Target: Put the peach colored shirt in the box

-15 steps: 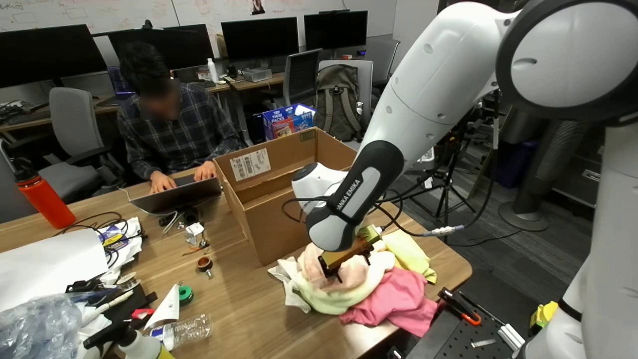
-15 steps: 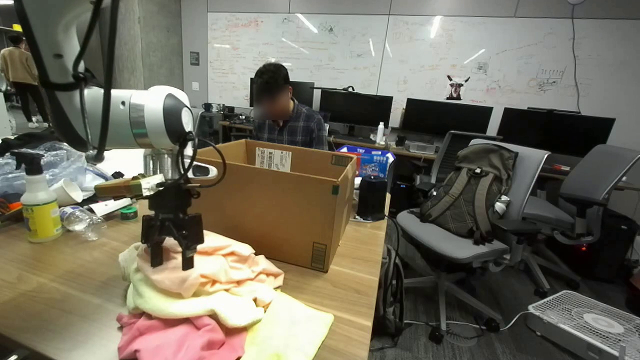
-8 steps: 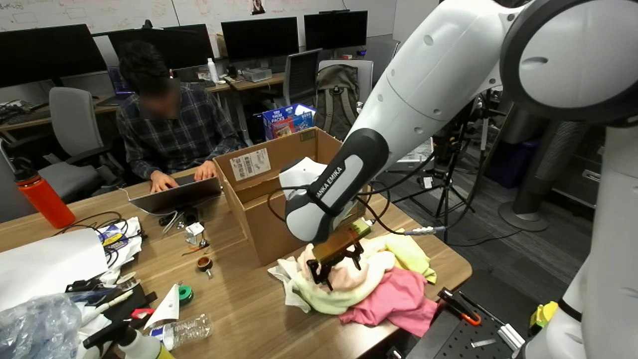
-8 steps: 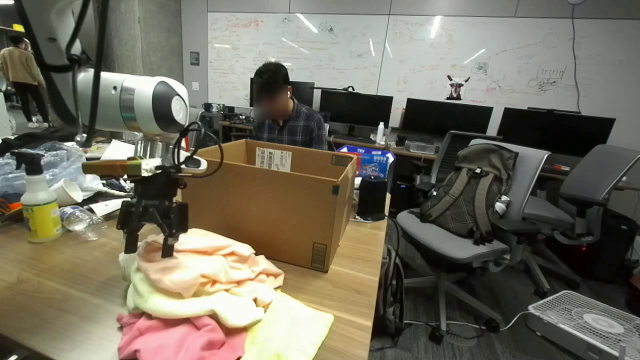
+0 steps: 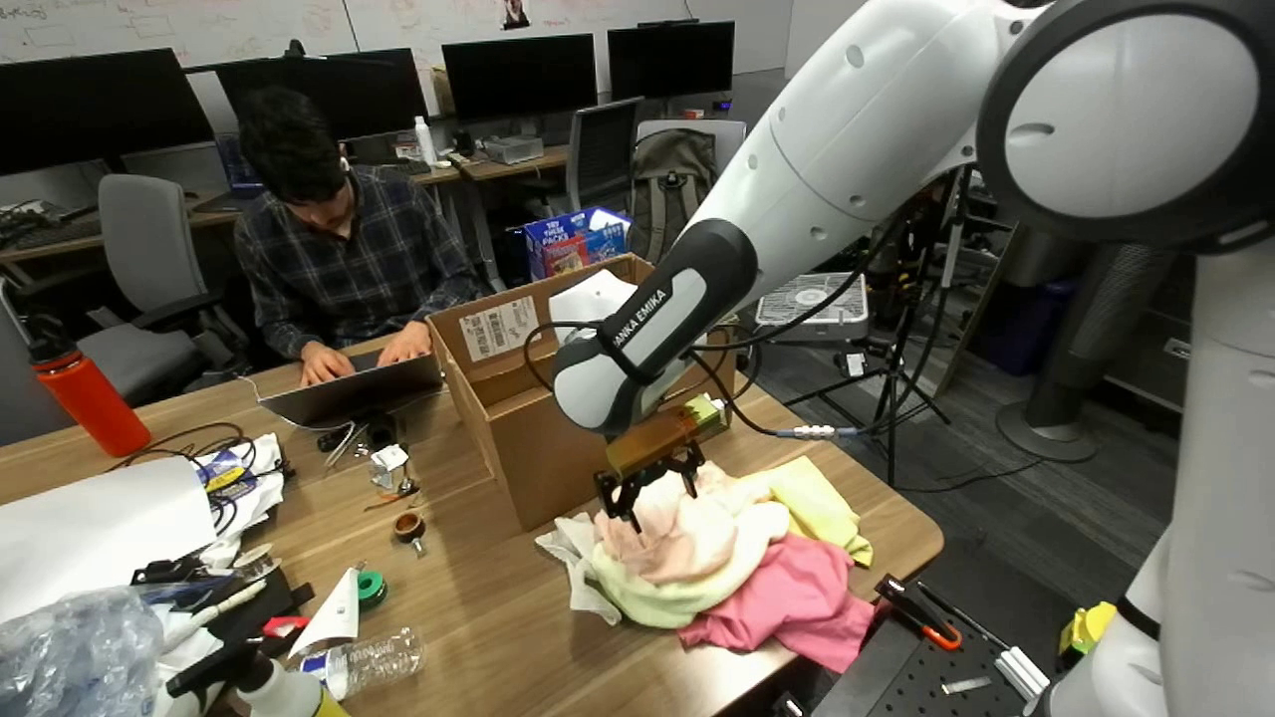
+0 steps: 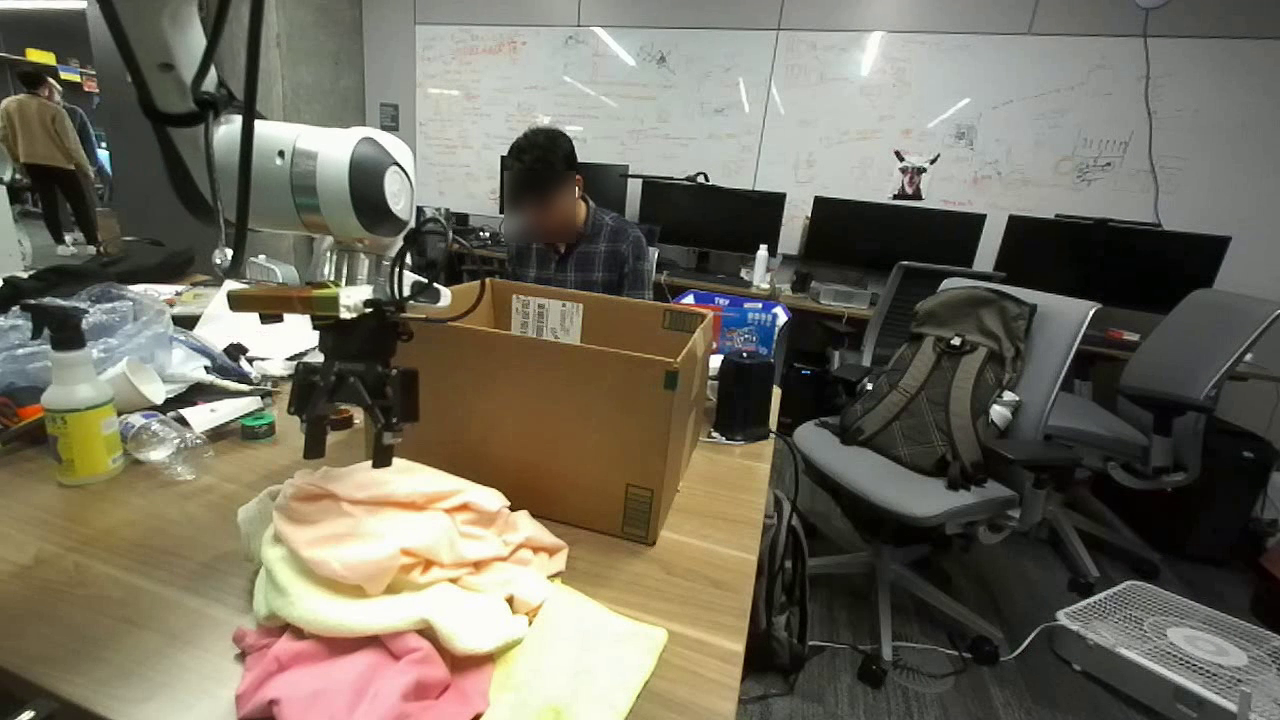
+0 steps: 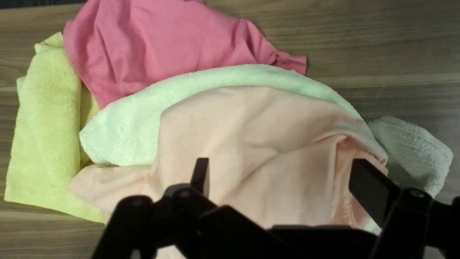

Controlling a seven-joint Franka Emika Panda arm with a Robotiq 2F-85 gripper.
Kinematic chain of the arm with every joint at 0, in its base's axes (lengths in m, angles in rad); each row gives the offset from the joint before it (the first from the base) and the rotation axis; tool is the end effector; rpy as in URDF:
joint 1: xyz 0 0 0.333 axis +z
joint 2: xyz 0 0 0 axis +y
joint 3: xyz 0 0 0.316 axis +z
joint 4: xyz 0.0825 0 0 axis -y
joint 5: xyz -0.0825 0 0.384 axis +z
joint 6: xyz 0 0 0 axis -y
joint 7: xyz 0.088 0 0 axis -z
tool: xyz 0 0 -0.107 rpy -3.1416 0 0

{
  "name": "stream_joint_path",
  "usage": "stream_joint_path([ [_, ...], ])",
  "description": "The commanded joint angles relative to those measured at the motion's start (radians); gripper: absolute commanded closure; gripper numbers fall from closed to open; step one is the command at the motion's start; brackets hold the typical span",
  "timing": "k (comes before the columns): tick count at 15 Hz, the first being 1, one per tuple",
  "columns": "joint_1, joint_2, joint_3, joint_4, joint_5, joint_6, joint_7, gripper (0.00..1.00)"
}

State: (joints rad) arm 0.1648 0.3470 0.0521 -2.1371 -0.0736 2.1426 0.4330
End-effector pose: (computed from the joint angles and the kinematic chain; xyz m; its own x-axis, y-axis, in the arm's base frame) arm 0.5204 0.1119 0.2186 0.9388 -0.1822 -0.2923 -0.1381 -0.9765 0.1652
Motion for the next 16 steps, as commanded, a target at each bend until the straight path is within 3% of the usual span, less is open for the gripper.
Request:
stream_joint_path([
  [1,-0.004,0.035,-0.012,0.025,0.017,-0.024,-0.008,0.00],
  [11,-0.016,0.084,0.014,0.040,0.077,-0.224,-0.113,0.00],
  [14,-0.008,0.058,0.023,0.014,0.104,-0.137,-0.127,0.00],
  [16,-0.004,0.032,0.037,-0.018,0.129,-0.015,-0.133,0.00],
])
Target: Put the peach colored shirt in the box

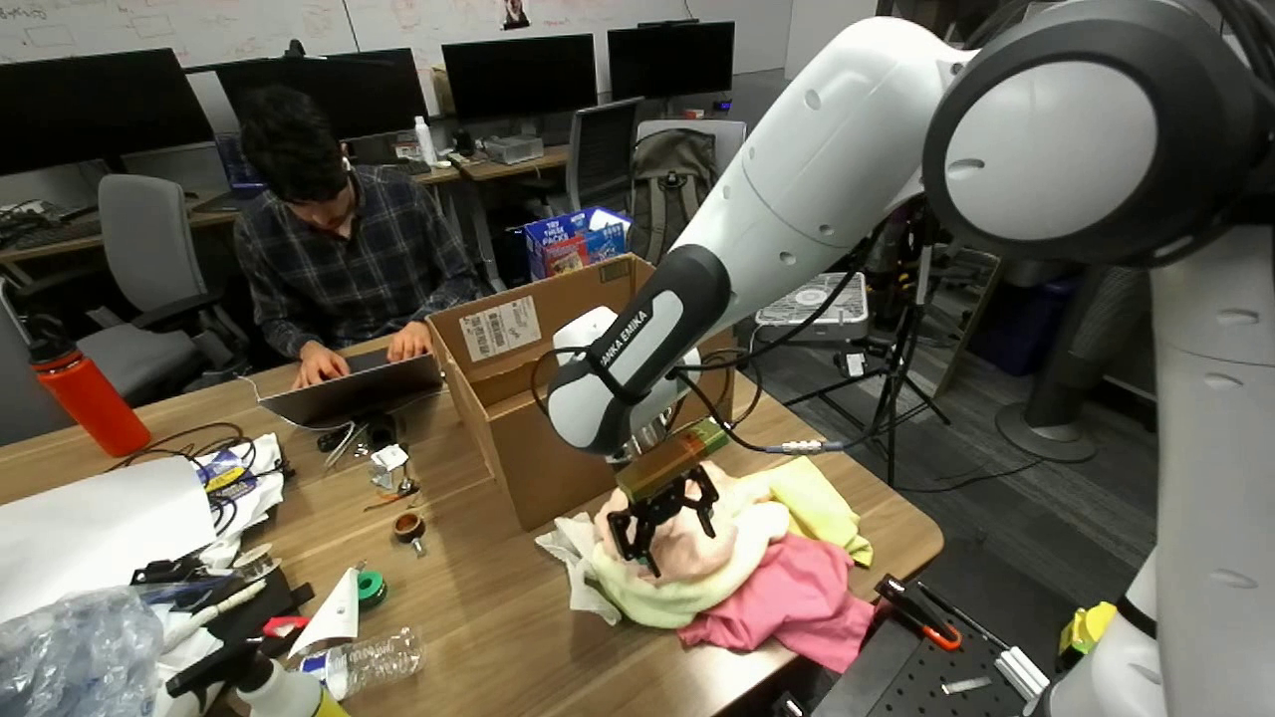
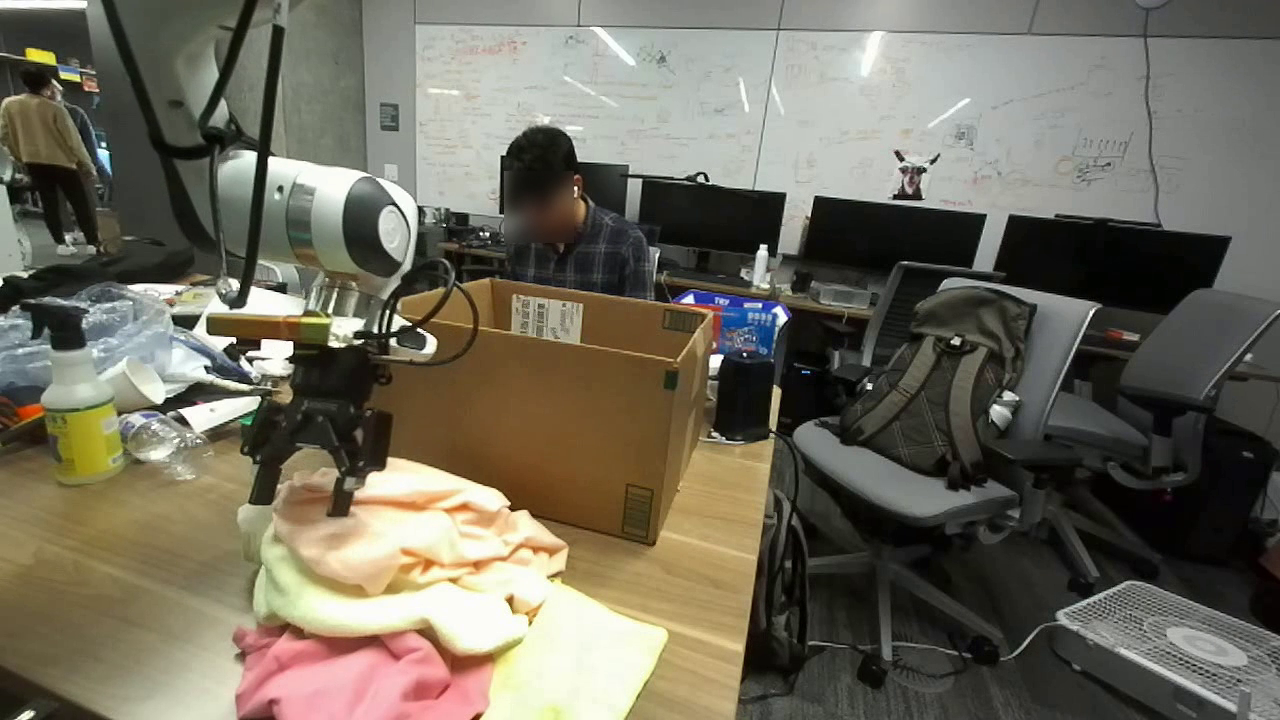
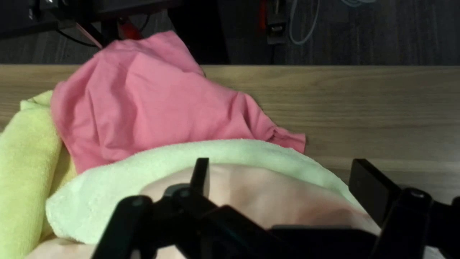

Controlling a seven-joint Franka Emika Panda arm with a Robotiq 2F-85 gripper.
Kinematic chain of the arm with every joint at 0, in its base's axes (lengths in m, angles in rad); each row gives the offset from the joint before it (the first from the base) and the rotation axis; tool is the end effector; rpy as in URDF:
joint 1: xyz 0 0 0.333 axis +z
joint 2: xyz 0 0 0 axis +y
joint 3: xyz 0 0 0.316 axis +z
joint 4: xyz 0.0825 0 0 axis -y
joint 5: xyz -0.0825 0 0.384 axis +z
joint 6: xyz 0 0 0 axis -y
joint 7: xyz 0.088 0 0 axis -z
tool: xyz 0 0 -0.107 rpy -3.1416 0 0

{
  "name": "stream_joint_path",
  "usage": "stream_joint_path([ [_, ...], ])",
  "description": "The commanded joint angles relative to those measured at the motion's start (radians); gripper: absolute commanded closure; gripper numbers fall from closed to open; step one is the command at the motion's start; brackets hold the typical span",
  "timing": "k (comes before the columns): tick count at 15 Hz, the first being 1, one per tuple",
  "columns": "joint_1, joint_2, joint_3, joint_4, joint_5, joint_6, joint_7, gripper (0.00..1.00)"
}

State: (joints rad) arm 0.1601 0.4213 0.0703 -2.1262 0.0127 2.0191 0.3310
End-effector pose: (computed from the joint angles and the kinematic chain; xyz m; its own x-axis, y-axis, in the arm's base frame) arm 0.4961 0.1185 0.1794 0.8637 -0.1274 -0.4877 -0.0726 -0.9889 0.1297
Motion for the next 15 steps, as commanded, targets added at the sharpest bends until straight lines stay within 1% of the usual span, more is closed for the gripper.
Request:
stream_joint_path([
  [1,0.006,-0.054,0.027,-0.044,0.048,0.175,-0.035,0.00],
  [2,0.009,-0.057,0.036,-0.051,0.057,0.233,-0.040,0.00],
  [6,0.037,-0.057,0.050,-0.078,0.020,0.466,-0.060,0.00],
  [7,0.044,-0.054,0.047,-0.083,0.010,0.509,-0.063,0.00],
  [11,0.069,-0.033,0.013,-0.097,-0.060,0.632,-0.055,0.00],
  [15,0.092,-0.019,-0.054,-0.098,-0.163,0.701,-0.027,0.00],
])
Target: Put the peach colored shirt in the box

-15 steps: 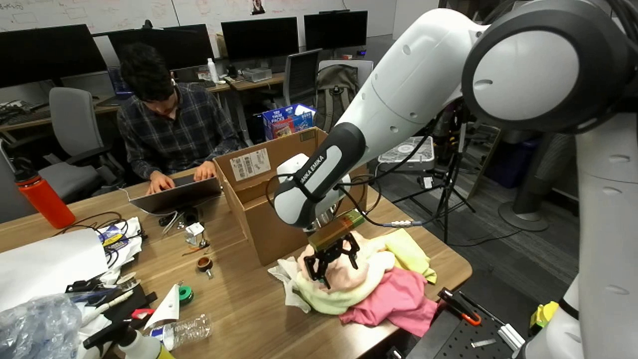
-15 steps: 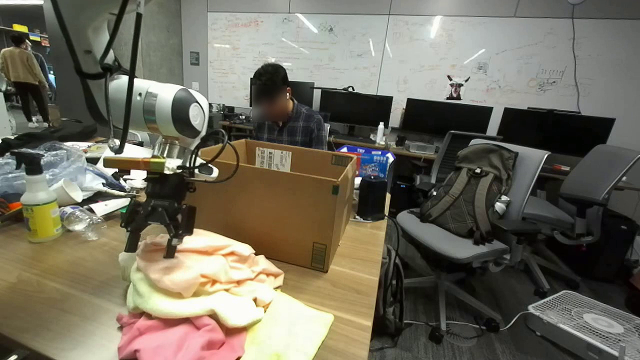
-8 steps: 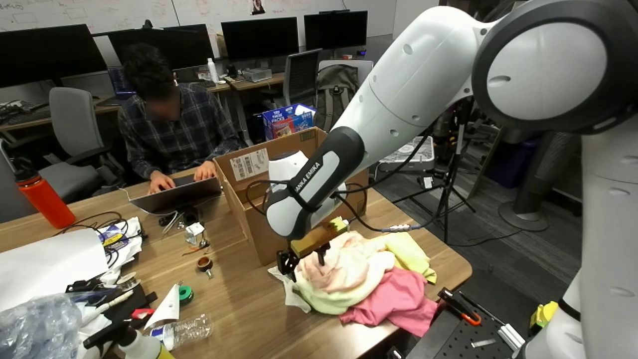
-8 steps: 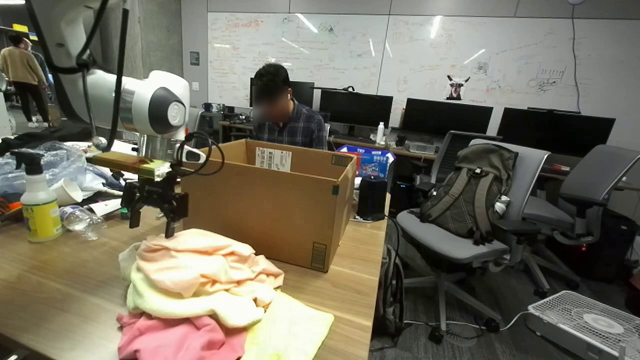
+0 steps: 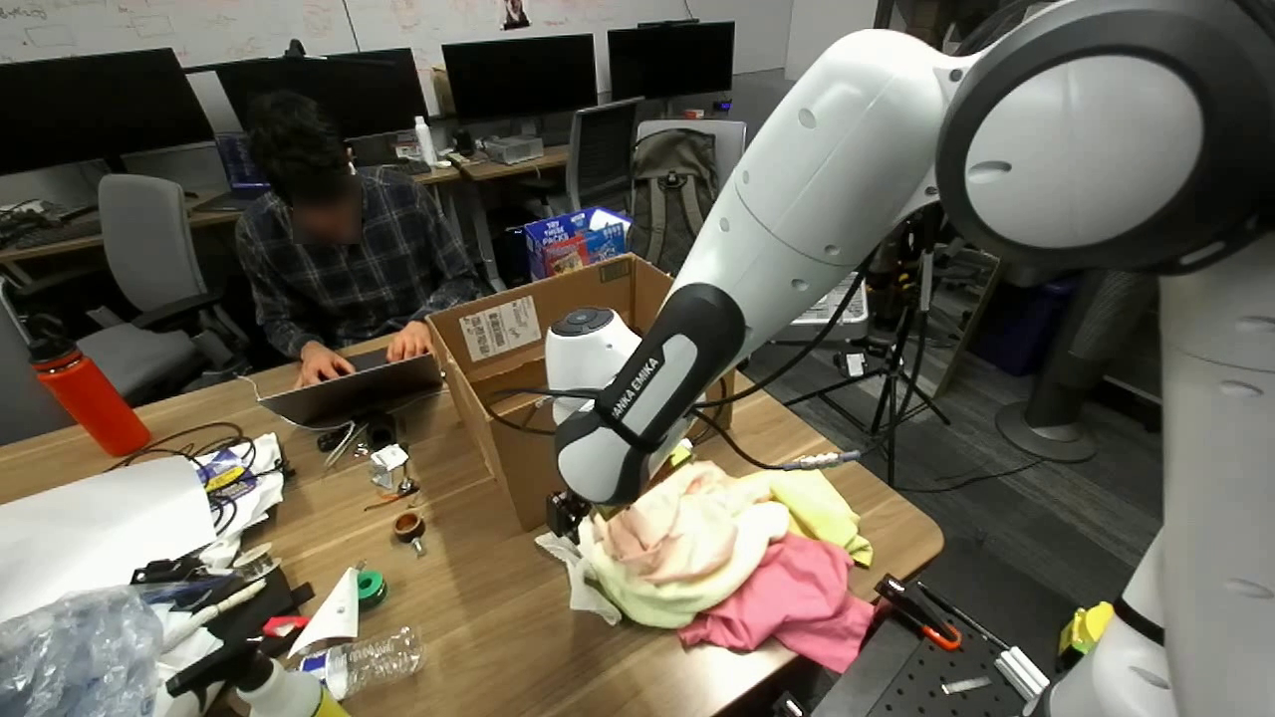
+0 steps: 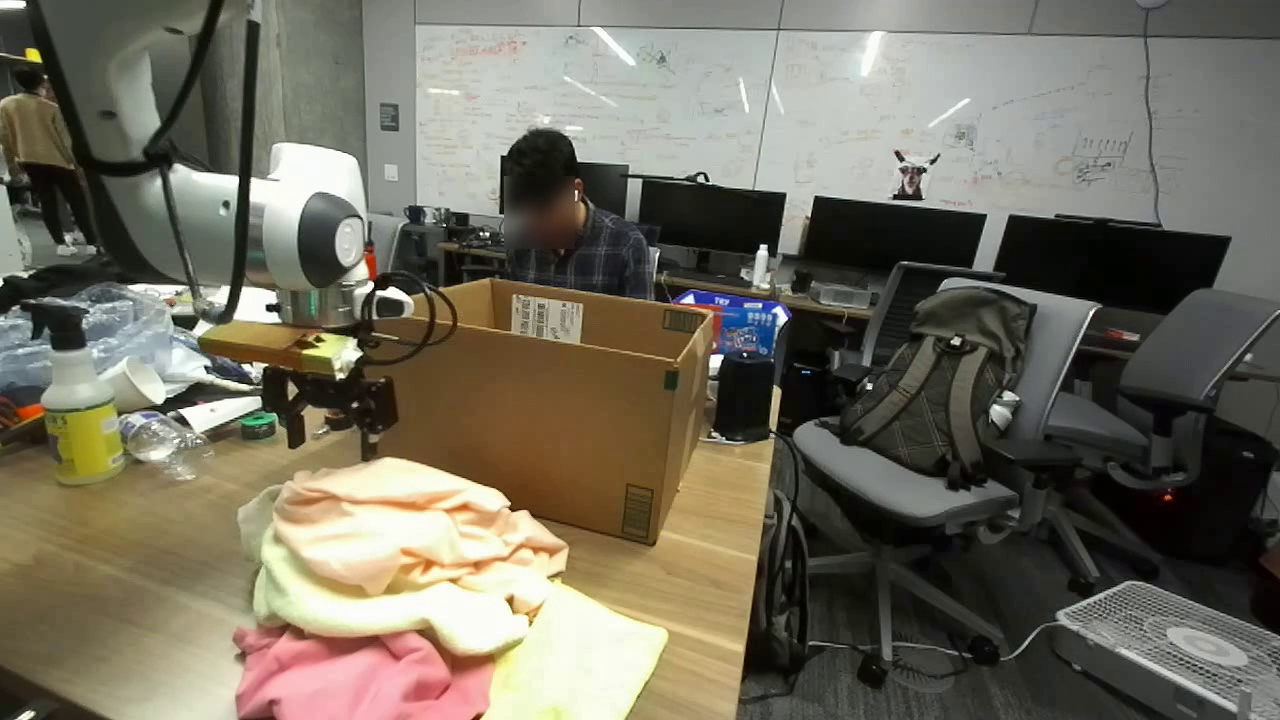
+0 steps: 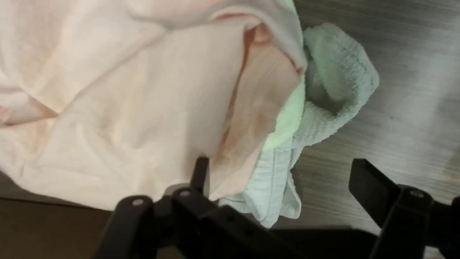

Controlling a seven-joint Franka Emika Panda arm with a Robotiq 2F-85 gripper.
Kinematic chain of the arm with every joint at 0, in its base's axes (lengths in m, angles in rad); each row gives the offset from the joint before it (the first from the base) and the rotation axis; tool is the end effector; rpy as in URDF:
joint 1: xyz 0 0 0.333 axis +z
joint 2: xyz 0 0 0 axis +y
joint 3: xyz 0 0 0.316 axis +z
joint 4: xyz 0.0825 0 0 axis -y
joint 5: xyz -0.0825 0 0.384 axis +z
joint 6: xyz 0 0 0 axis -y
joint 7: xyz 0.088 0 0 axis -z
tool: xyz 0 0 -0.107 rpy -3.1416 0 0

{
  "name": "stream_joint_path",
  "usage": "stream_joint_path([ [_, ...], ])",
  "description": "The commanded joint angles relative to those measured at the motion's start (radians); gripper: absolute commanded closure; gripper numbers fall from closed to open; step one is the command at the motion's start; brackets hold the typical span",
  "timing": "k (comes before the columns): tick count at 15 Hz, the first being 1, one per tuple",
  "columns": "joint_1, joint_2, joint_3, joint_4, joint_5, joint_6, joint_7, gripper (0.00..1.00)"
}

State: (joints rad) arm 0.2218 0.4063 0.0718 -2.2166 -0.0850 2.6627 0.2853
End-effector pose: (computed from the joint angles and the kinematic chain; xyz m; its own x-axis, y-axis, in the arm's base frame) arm 0.5303 0.1636 0.1953 0.9961 0.0764 0.0435 0.0764 -0.9971 0.0017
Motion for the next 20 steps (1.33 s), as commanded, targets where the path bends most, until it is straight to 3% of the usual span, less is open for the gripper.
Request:
stream_joint_path([
  [1,0.038,-0.003,-0.074,-0.008,-0.091,0.066,0.025,0.00],
  [6,0.086,-0.003,-0.169,-0.015,-0.221,0.053,0.095,0.00],
  [12,0.178,-0.011,-0.272,-0.048,-0.394,-0.033,0.299,0.00],
  [17,0.181,-0.006,-0.255,-0.043,-0.453,-0.145,0.428,0.00],
  [18,0.175,-0.006,-0.246,-0.041,-0.449,-0.171,0.439,0.25],
  [19,0.169,-0.005,-0.240,-0.039,-0.447,-0.184,0.449,0.26],
  [20,0.164,-0.005,-0.233,-0.036,-0.441,-0.204,0.458,0.34],
])
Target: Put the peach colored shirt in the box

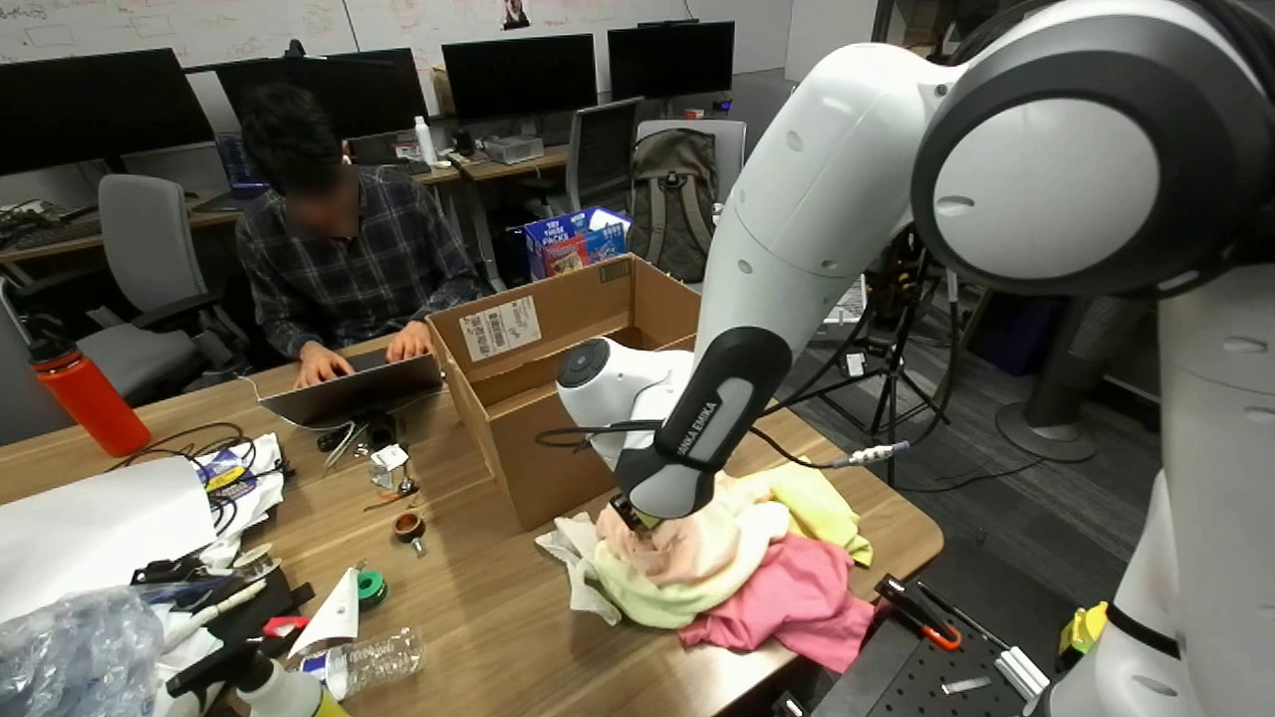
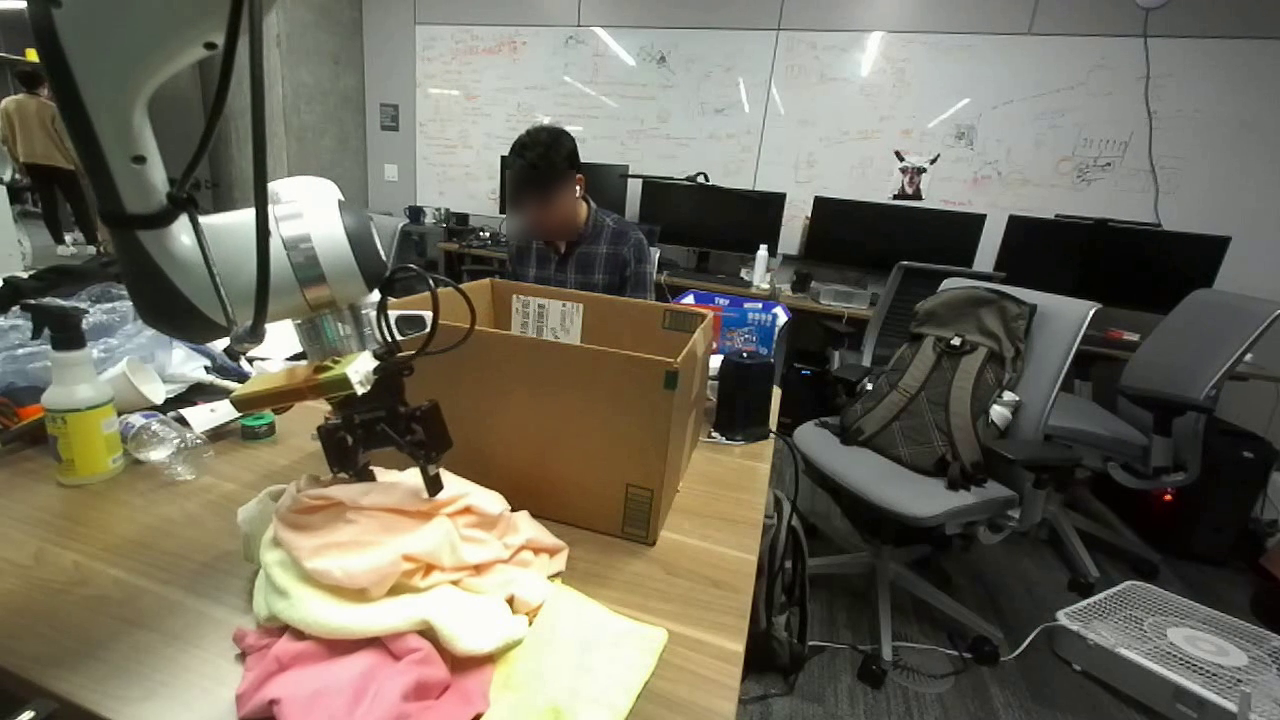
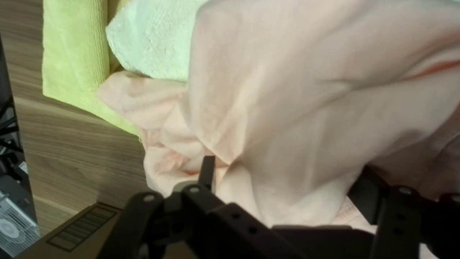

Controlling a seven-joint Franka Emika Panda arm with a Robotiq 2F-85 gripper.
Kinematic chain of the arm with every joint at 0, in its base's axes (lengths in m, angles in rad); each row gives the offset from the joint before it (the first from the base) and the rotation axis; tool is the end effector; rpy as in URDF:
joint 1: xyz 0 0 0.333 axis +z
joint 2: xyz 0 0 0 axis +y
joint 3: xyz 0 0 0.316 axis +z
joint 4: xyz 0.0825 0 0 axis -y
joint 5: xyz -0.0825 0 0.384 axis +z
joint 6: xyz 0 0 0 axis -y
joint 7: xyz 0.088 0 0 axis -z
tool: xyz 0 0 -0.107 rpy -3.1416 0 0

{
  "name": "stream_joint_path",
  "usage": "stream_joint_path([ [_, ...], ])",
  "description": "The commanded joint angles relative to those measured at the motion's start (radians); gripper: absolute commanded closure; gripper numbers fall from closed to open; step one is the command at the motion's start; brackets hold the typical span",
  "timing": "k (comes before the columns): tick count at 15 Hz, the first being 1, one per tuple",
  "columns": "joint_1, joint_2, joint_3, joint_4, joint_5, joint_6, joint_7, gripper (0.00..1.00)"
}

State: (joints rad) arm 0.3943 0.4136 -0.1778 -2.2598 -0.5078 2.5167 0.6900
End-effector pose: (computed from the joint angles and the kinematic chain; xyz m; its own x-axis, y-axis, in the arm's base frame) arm 0.5076 0.1117 0.1670 0.9997 -0.0237 0.0073 -0.0247 -0.9320 0.3616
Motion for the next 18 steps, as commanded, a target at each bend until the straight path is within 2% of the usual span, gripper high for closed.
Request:
stream_joint_path([
  [1,-0.012,-0.012,0.022,0.010,-0.015,-0.075,0.060,0.42],
  [8,-0.043,-0.037,0.076,0.010,0.016,-0.136,0.095,0.98],
  [10,-0.054,-0.051,0.095,0.009,0.037,-0.129,0.097,1.00],
  [14,-0.070,-0.092,0.131,0.008,0.089,-0.117,0.105,0.98],
  [18,-0.084,-0.195,0.182,-0.011,0.181,-0.110,0.101,0.98],
])
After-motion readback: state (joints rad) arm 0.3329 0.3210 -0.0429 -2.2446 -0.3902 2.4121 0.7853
